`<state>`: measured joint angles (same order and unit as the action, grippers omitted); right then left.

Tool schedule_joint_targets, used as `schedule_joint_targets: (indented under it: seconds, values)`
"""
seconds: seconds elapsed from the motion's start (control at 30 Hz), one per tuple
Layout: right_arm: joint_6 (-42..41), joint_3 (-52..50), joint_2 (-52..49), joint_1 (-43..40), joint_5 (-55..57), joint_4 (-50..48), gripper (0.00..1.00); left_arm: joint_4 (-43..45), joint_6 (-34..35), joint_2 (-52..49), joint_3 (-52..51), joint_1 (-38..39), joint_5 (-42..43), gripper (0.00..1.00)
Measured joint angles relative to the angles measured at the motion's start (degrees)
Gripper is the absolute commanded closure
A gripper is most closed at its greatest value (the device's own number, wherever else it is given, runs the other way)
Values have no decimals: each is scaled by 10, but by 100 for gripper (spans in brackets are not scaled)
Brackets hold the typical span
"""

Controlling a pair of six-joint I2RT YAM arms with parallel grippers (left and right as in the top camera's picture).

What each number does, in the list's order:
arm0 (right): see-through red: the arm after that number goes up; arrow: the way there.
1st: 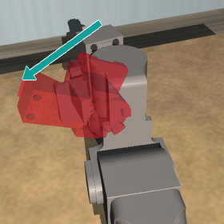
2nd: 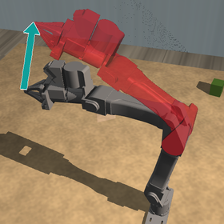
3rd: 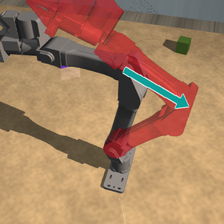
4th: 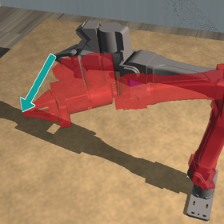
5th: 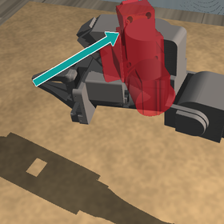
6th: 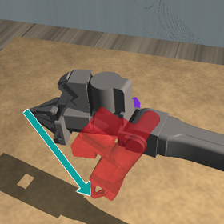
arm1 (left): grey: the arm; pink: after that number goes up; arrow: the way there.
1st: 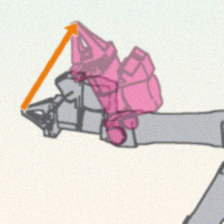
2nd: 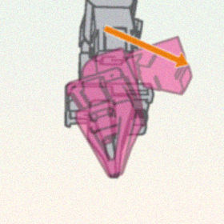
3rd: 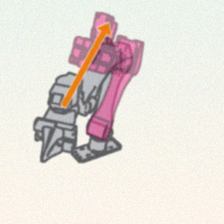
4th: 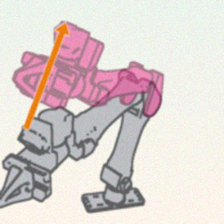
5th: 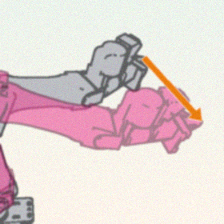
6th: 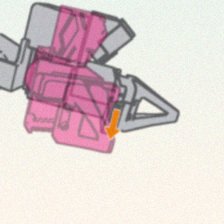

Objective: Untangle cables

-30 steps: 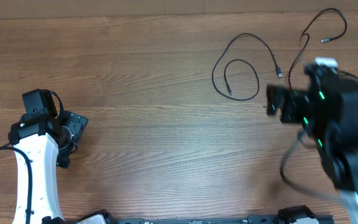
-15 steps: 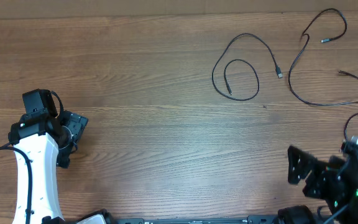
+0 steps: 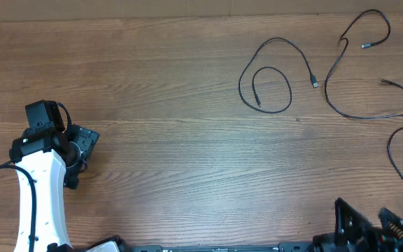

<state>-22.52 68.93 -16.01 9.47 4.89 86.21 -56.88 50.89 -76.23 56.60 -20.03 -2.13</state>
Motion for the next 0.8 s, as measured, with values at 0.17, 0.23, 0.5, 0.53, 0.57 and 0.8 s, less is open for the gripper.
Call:
schedule_joint_targets:
  seconds: [0.17,0.23,0.5,0.53,0.57,0.8]
  values:
    - [-5,0,27,0,0,2,0,0,0,0,0,0,0,0]
    - [-8,0,27,0,-2,2,0,0,0,0,0,0,0,0]
    - [-12,0,27,0,-2,2,0,0,0,0,0,0,0,0]
    - [-13,0,27,0,-2,2,0,0,0,0,0,0,0,0]
    - [-12,0,27,0,-2,2,0,0,0,0,0,0,0,0]
    - [-12,0,27,0,-2,2,0,0,0,0,0,0,0,0]
